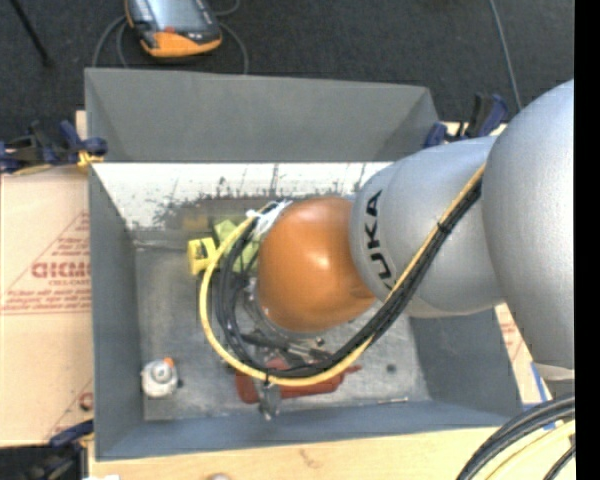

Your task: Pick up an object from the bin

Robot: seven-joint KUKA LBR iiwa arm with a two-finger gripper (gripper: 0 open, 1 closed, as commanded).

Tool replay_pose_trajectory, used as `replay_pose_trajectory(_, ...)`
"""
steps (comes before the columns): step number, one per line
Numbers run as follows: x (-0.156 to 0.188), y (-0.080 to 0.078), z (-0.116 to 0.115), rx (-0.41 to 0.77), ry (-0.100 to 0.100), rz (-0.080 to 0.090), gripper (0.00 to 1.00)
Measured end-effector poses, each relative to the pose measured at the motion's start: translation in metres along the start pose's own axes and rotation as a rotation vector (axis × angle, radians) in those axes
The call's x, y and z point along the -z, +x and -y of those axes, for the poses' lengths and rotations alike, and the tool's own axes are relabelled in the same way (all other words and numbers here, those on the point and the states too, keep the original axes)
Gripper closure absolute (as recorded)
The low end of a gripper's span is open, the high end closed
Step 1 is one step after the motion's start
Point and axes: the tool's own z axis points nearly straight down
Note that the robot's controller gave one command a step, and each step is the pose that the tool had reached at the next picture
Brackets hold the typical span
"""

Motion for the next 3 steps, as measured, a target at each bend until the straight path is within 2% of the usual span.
replay_pose_trajectory(3,0.051,-0.001,0.0,-0.001,0.0,-0.002,1.0)
